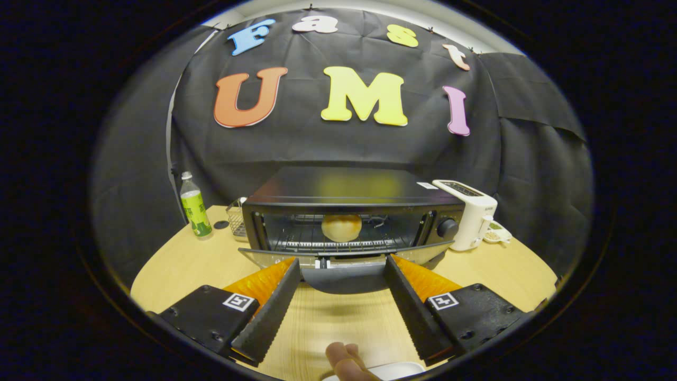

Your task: Open the toaster oven, put the food inside, and close the toaster oven door.

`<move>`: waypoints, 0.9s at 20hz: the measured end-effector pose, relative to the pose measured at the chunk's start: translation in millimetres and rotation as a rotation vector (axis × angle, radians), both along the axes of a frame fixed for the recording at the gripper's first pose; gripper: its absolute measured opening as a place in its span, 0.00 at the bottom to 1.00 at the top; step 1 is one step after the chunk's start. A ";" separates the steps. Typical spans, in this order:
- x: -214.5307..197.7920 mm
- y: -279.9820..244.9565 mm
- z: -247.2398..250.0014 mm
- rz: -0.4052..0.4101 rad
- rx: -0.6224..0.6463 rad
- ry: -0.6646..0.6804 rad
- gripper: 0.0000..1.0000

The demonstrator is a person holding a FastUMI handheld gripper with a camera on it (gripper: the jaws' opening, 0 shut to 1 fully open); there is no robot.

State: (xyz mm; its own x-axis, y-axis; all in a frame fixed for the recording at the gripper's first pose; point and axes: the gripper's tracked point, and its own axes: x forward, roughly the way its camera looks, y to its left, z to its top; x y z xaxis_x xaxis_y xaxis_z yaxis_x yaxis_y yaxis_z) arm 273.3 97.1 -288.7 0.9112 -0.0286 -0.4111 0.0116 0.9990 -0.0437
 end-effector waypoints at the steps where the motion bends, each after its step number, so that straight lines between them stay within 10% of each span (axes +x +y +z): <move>1: 5.3 0.5 4.3 -0.004 0.028 -0.026 1.00; 5: 14.0 13.1 18.9 0.024 0.192 -0.050 1.00; 18: -51.3 -20.5 83.0 0.038 0.053 -0.058 1.00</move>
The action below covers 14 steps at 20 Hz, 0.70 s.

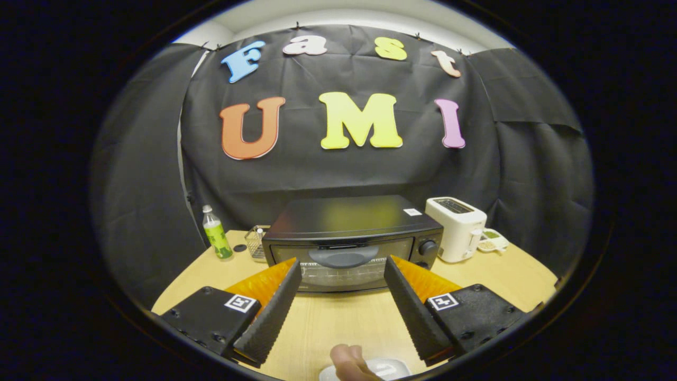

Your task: Open the toaster oven, put the food inside, and close the toaster oven door.

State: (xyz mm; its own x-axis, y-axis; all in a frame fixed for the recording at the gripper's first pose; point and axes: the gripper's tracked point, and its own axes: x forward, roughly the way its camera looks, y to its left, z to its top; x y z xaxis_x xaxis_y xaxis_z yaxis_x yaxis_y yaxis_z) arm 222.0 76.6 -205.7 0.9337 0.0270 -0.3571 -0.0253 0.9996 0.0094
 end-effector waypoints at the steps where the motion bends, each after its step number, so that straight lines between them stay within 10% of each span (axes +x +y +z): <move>1: -7.3 -1.8 10.3 0.004 -0.009 -0.020 1.00; 14: -125.3 -3.1 46.9 0.057 -0.003 -0.077 1.00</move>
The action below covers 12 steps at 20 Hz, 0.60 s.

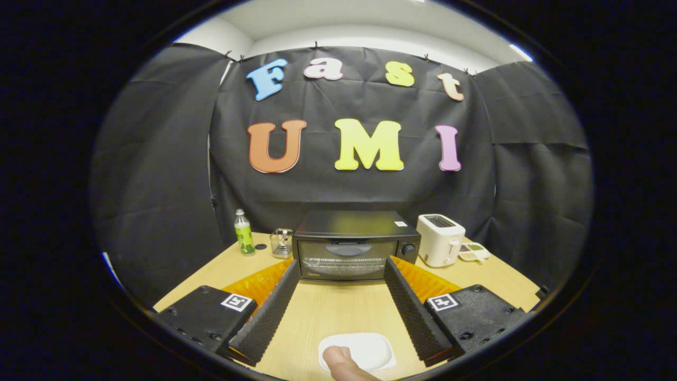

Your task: Open the toaster oven, put the food inside, and close the toaster oven door.

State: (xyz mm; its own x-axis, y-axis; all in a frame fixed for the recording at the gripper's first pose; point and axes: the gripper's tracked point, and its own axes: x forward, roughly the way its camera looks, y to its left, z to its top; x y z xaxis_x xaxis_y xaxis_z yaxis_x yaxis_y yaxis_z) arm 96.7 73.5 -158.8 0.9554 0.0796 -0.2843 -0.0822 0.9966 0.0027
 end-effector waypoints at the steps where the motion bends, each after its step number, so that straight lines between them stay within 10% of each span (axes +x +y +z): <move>1: -4.4 -9.4 -4.3 -0.006 -0.003 0.004 1.00; 12: -19.6 -81.6 -14.9 -0.088 0.017 -0.041 1.00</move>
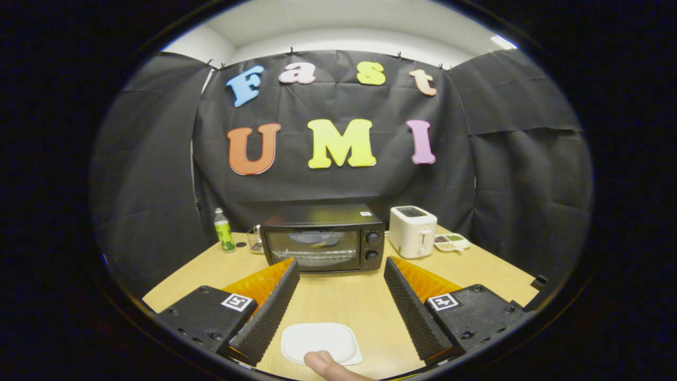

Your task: Open the toaster oven, put the food inside, and close the toaster oven door.

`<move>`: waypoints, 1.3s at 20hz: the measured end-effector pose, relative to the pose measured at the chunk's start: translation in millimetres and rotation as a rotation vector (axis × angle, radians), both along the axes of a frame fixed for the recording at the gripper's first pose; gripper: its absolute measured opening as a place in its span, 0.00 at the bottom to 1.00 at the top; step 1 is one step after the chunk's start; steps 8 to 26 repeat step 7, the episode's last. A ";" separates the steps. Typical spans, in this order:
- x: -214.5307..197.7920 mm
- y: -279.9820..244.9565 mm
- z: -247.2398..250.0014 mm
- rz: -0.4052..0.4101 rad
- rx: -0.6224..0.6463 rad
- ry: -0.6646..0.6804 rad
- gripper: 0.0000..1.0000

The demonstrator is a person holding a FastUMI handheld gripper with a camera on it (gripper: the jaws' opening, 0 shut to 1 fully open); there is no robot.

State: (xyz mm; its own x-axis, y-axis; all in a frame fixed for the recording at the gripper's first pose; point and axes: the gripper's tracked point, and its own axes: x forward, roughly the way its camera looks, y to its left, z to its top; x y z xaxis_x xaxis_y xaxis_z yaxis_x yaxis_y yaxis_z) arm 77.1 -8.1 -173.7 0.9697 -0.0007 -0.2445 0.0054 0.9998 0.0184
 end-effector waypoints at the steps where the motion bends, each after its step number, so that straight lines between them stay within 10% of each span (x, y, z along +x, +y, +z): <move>1: -3.3 -2.7 1.9 0.000 -0.005 -0.004 1.00; 26: -25.4 -6.0 22.9 0.026 -0.037 -0.047 1.00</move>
